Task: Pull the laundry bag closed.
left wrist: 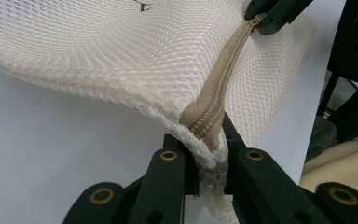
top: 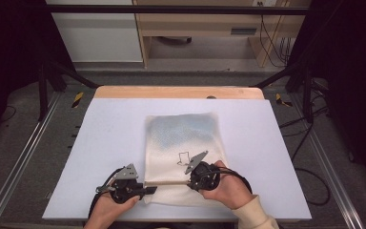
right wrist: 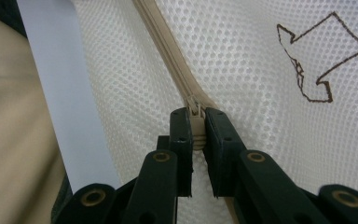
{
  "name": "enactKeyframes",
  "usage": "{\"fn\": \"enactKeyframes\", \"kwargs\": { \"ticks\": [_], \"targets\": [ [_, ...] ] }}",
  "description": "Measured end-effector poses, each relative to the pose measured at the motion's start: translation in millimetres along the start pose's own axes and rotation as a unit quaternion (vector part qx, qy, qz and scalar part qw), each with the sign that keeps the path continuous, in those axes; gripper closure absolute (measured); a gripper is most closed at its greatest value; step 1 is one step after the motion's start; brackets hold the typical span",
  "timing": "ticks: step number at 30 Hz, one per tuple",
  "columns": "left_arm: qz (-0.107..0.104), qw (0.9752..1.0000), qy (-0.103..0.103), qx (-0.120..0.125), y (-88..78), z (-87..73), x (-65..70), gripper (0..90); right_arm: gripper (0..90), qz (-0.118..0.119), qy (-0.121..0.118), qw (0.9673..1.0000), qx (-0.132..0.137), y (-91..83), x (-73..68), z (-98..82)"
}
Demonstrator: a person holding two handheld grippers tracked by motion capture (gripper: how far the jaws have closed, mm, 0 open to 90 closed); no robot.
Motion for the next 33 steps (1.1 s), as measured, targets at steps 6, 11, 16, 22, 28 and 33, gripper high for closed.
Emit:
{"fn": "enactKeyframes", "kwargs": {
  "ticks": [6, 11, 16, 22, 28, 33],
  "targets": [
    [-0.003, 1.0000, -0.001, 0.000, 0.2, 0.2, -0.1, 84.1, 82.0, 0.001, 0.000, 1.0000, 0.007, -3.2, 0.7, -1.7],
    [0.000, 1.0000, -0.001, 0.000, 0.3, -0.2, -0.1, 84.1, 82.0, 0.000, 0.007, 1.0000, 0.004, -2.9, 0.6, -3.4],
    [0.001, 1.0000, 0.002, 0.001, -0.6, 1.2, -0.4, 84.1, 82.0, -0.001, 0.004, 1.0000, 0.003, -2.5, 0.9, -3.6],
    [0.000, 1.0000, 0.001, 0.003, -1.2, 1.9, -1.2, 84.1, 82.0, 0.002, 0.004, 1.0000, 0.006, -2.3, 1.0, -3.1],
    [0.002, 1.0000, 0.000, 0.003, -2.1, 1.4, -1.6, 84.1, 82.0, -0.001, 0.012, 0.9999, 0.006, -5.4, 3.1, -7.2],
    [0.002, 1.0000, 0.001, 0.003, -2.2, 1.5, -1.2, 84.1, 82.0, -0.004, 0.014, 0.9998, 0.009, -8.4, 3.0, -10.6]
  ]
}}
Point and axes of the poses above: each handheld gripper's, and its own axes: y roughly forward along the jaws, z roughly out of its top, x roughly to its right, the point moved 10 cm from there along y, roughly forward along the jaws, and after that the axes turned 3 degrees about -y, right-handed, at the moved point
